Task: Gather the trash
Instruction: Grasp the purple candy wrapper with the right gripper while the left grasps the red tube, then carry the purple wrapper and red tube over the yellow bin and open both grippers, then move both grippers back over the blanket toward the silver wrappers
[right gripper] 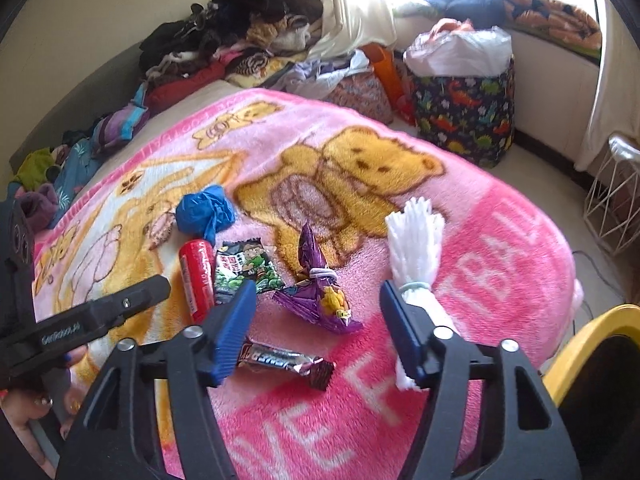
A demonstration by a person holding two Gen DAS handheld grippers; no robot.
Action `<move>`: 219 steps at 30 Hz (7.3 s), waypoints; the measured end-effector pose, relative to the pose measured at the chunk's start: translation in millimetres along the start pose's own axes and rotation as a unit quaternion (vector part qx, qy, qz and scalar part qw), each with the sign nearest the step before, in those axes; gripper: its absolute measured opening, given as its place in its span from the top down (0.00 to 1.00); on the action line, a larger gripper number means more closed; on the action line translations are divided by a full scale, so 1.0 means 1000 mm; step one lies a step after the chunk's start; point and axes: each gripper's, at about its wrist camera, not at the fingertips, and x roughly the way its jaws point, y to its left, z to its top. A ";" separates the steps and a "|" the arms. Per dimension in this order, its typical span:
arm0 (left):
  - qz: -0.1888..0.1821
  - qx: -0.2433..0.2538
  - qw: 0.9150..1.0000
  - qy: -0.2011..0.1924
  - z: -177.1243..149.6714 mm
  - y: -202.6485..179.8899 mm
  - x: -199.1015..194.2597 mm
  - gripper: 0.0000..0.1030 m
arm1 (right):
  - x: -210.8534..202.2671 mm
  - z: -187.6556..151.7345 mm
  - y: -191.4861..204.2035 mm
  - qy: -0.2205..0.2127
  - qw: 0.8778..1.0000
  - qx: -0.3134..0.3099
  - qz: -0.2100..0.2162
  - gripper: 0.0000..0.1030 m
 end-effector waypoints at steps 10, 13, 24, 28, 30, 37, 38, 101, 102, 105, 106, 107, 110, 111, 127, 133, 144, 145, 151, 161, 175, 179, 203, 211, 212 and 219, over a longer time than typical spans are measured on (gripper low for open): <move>-0.011 -0.016 1.000 0.022 0.000 -0.002 0.024 0.53 | 0.033 0.008 -0.008 0.028 0.999 0.011 0.010 0.52; -0.012 -0.021 0.999 0.026 0.000 -0.002 0.029 0.53 | 0.044 0.008 -0.010 0.043 0.999 0.014 0.012 0.59; -0.013 -0.032 0.999 0.033 -0.001 0.000 0.040 0.57 | 0.019 -0.007 -0.012 0.016 0.998 0.041 0.048 0.69; -0.031 -0.044 0.998 0.041 -0.002 0.003 0.039 0.71 | -0.006 -0.015 -0.012 -0.004 0.997 0.051 0.053 0.70; -0.034 -0.039 0.998 0.045 -0.003 0.002 0.037 0.73 | -0.017 -0.020 -0.011 -0.011 0.997 0.055 0.059 0.70; -0.029 -0.022 0.999 0.036 -0.003 0.001 0.017 0.73 | -0.052 -0.030 -0.001 -0.029 0.996 0.050 0.069 0.70; -0.027 -0.019 0.999 0.032 -0.002 0.001 0.013 0.74 | -0.055 -0.031 0.000 -0.030 0.996 0.051 0.070 0.70; -0.135 0.211 0.968 0.010 -0.083 -0.186 -0.057 0.76 | -0.213 -0.111 -0.145 -0.169 0.958 0.225 -0.053 0.70; -0.136 0.213 0.967 0.012 -0.085 -0.188 -0.056 0.76 | -0.215 -0.113 -0.148 -0.169 0.957 0.228 -0.055 0.70; -0.140 0.225 0.964 0.017 -0.092 -0.197 -0.054 0.76 | -0.219 -0.119 -0.157 -0.169 0.955 0.236 -0.062 0.70; -0.141 0.228 0.963 0.019 -0.094 -0.200 -0.053 0.76 | -0.220 -0.121 -0.160 -0.169 0.954 0.238 -0.065 0.70; -0.143 0.231 0.962 0.021 -0.096 -0.202 -0.052 0.76 | -0.221 -0.123 -0.163 -0.169 0.953 0.242 -0.067 0.70; -0.145 0.240 0.960 0.025 -0.102 -0.210 -0.051 0.76 | -0.225 -0.128 -0.170 -0.169 0.950 0.251 -0.071 0.70; -0.147 0.242 0.959 0.027 -0.103 -0.212 -0.050 0.76 | -0.225 -0.129 -0.172 -0.168 0.950 0.254 -0.073 0.70; -0.161 0.272 0.946 0.064 -0.131 -0.236 -0.027 0.76 | -0.227 -0.144 -0.194 -0.151 0.945 0.276 -0.090 0.69; -0.160 0.276 0.944 0.084 -0.140 -0.238 -0.014 0.76 | -0.227 -0.151 -0.200 -0.143 0.943 0.287 -0.088 0.69; -0.162 0.285 0.938 0.111 -0.152 -0.246 0.007 0.76 | -0.225 -0.160 -0.210 -0.135 0.940 0.301 -0.086 0.69; -0.162 0.285 0.938 0.113 -0.153 -0.247 0.009 0.76 | -0.225 -0.160 -0.209 -0.136 0.940 0.302 -0.085 0.69; -0.155 0.292 0.936 0.119 -0.155 -0.253 0.021 0.76 | -0.225 -0.161 -0.209 -0.136 0.939 0.305 -0.083 0.68; -0.151 0.276 0.945 0.088 -0.144 -0.248 0.013 0.37 | -0.232 -0.161 -0.209 -0.146 0.935 0.308 -0.097 0.39; -0.117 0.275 0.954 -0.004 -0.122 -0.229 -0.029 0.11 | -0.242 -0.145 -0.174 -0.178 0.937 0.262 -0.148 0.11; -0.115 0.268 0.956 -0.019 -0.115 -0.222 -0.038 0.11 | -0.241 -0.138 -0.161 -0.180 0.941 0.246 -0.145 0.10; -0.072 0.204 0.970 -0.112 -0.049 -0.158 -0.072 0.11 | -0.216 -0.100 -0.079 -0.173 0.962 0.172 -0.124 0.07; -0.050 0.187 0.972 -0.129 -0.030 -0.135 -0.076 0.11 | -0.199 -0.090 -0.048 -0.161 0.971 0.142 -0.106 0.07; -0.047 0.186 0.973 -0.132 -0.027 -0.132 -0.077 0.11 | -0.196 -0.089 -0.043 -0.159 0.972 0.139 -0.103 0.06; -0.031 0.171 0.974 -0.144 -0.014 -0.111 -0.080 0.11 | -0.177 -0.077 -0.021 -0.149 0.978 0.119 -0.088 0.06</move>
